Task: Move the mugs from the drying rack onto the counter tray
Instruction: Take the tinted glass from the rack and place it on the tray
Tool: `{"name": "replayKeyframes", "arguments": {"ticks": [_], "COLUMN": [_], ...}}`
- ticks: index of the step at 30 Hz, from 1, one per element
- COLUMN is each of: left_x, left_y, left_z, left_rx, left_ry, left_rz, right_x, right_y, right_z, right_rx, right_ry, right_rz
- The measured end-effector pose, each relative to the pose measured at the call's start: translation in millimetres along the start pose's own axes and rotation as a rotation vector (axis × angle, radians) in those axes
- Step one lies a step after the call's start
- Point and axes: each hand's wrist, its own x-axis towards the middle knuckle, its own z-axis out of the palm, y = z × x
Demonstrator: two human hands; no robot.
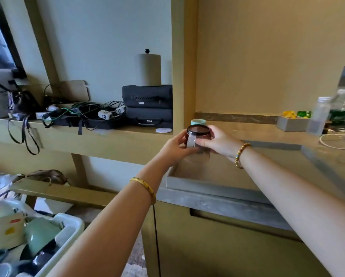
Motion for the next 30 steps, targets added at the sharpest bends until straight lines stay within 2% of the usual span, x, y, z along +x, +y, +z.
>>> {"name": "replayKeyframes", "arguments": {"ticks": [7,16,21,26,30], "left_x": [28,48,51,47,44], "left_y": [-17,-28,-32,-28,-29], "left_z": [9,7,6,2,2], "left_rx": [0.14,0.409,0.422,0.387,0.411], "left_ry": [-0.046,-0.034,-0.021,-0.026,-0.005], "left_rz": [-0.009,0.013,0.011,-0.006,-0.017], "right_x": [12,26,29,32,31], "right_y": [25,34,33,39,39], "right_z": [-7,-6,-4,3,5], "right_rx": [-0.086,-0.125,-0.105,-0.298,-0.329], "right_ry": [0.014,0.007,-0.046,-0.116,-0.105], "right_rz": [0.076,0.058,0.079,0.152,0.143]}}
